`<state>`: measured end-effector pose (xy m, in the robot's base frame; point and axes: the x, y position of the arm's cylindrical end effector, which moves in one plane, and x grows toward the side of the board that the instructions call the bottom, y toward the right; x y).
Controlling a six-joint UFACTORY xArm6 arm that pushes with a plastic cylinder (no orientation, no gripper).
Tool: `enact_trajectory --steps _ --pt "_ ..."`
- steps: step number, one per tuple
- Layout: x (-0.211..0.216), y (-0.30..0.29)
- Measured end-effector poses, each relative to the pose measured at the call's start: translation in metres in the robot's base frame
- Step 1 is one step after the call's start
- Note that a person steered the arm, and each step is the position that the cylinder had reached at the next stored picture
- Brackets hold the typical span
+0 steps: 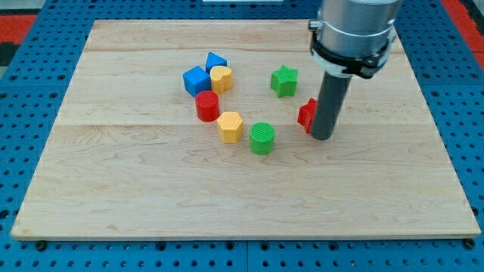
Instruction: Move the red star to the top of the board
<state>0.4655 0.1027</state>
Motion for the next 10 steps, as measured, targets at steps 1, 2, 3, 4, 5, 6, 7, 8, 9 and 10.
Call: enact_trajectory --steps 1,2,3,4,5,6,7,8,9,10 --pt "-0.034 0.002" --pt "-0.066 0.003" --pt "-0.091 0.008" --pt "-0.121 0.009" --pt "-0.146 0.009" --pt "-0.146 -0.007" --pt "-0.145 -0.042" --pt "-0.151 -0.066" --pt "-0.169 -0.02" --pt "-0.19 0.034"
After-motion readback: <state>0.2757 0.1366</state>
